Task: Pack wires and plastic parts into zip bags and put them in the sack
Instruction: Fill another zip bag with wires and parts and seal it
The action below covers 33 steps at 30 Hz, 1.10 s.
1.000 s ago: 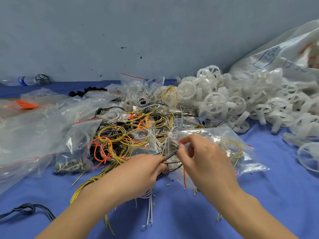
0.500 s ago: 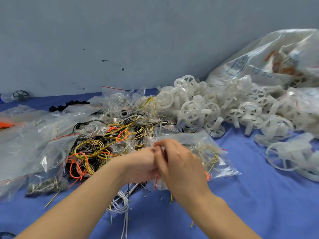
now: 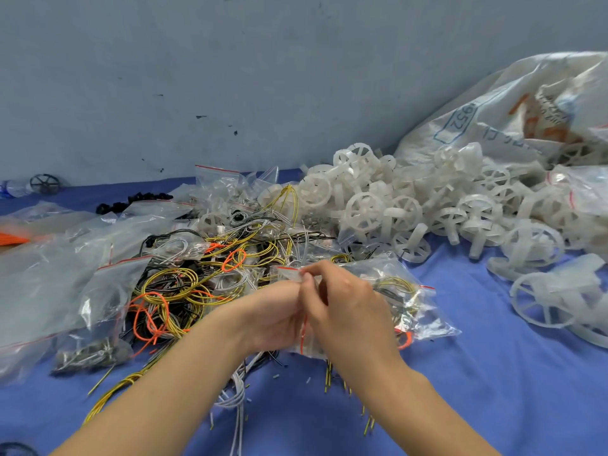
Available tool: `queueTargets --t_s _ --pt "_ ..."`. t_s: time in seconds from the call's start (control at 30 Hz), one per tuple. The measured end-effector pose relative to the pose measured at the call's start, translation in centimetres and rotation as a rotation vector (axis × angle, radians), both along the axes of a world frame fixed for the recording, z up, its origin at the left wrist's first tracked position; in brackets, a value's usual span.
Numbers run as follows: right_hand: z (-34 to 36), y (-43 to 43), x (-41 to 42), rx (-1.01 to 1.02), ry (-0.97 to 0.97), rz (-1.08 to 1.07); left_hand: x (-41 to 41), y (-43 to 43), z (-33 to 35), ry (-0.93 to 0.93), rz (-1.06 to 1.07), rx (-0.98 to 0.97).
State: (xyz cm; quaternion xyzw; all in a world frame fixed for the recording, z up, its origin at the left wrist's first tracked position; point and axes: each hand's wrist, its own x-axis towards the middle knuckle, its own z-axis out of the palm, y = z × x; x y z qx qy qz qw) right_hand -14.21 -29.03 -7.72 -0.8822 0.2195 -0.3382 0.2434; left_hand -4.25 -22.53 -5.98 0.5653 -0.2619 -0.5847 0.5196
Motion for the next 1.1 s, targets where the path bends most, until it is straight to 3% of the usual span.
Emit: queueTargets --t_s 0.2,0.37,0.47,0.6,0.7,0.8,0.97,1.1 --pt "-0.6 -0.2 0.6 0.010 0.081 -0.018 2.6 5.7 0.9 -0.174 0.325 0.052" --pt "-1.1 0.0 1.1 0.007 0.081 0.001 3.4 11.5 1.1 -0.340 0.443 0.035" --pt "-1.3 0.2 1.5 -0.021 0.099 0.005 3.4 12.4 0.1 -0.595 0.513 0.056" --pt "-1.3 0.1 1.8 -0.031 0.048 -0.004 2.5 12.1 -2.1 -0.955 0.379 -0.007" --pt "-1.1 -0.5 1.8 0.040 -0.057 -0.028 1.0 11.4 -3.7 -1.329 0.237 -0.082" --pt "-0.5 -1.3 1.9 0.132 -0.170 -0.076 -0.5 10.0 -4.6 -1.576 0.140 -0.119" --pt "0.3 -2.3 1.6 0.295 -0.318 -0.107 -1.2 7.7 -4.8 -1.765 0.130 -0.121" --pt "1.2 -3.7 1.1 0.359 -0.414 -0.147 -1.5 6.1 -5.2 -1.809 0.078 -0.118"
